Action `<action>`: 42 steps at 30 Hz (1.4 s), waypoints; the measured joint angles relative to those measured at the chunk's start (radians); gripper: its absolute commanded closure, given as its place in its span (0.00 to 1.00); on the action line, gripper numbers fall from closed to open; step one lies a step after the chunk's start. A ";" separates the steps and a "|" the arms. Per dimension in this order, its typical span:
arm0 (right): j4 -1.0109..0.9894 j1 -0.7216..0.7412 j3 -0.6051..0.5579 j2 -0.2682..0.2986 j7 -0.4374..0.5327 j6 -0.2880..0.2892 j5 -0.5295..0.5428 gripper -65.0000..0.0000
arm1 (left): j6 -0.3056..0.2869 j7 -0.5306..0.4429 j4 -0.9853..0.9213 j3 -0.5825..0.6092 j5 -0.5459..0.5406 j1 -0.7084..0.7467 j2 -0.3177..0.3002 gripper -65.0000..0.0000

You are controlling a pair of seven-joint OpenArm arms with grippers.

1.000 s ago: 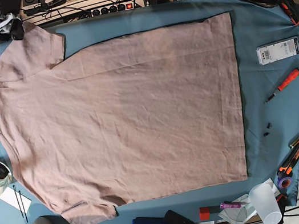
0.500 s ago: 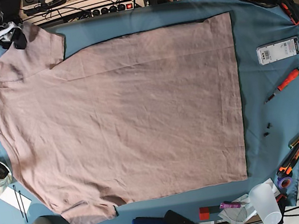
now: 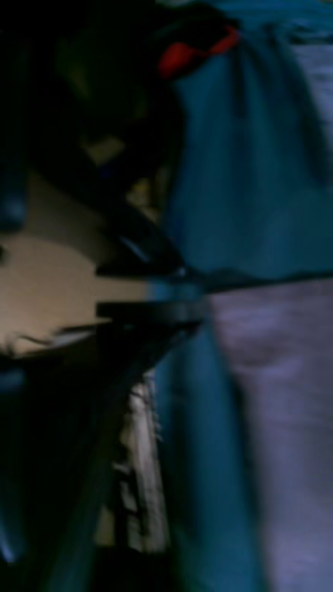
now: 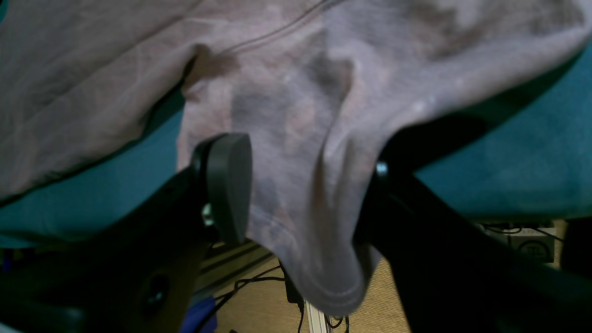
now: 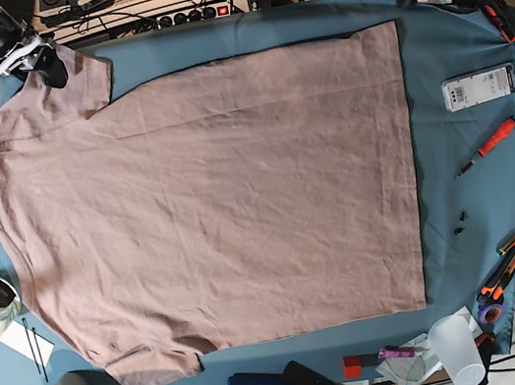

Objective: Fold the T-shirt properly
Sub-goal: 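Move both grippers down to the shirt's shoulder corners and grasp them, then lift the shoulder corners and pull the shirt toward the robot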

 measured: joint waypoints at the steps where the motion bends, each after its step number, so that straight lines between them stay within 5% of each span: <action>1: 0.000 0.000 0.000 0.000 0.000 0.000 0.000 0.51 | 0.000 0.000 0.002 0.000 -0.036 -0.022 0.000 0.80; 14: 0.000 0.000 0.000 0.003 -0.030 0.000 0.011 0.51 | 0.165 0.046 -0.077 0.001 -0.241 -0.193 0.066 0.80; 42: 0.001 0.000 0.000 0.008 -0.051 0.008 0.014 0.51 | -0.094 0.139 -0.407 -0.002 -0.502 -0.340 0.124 0.80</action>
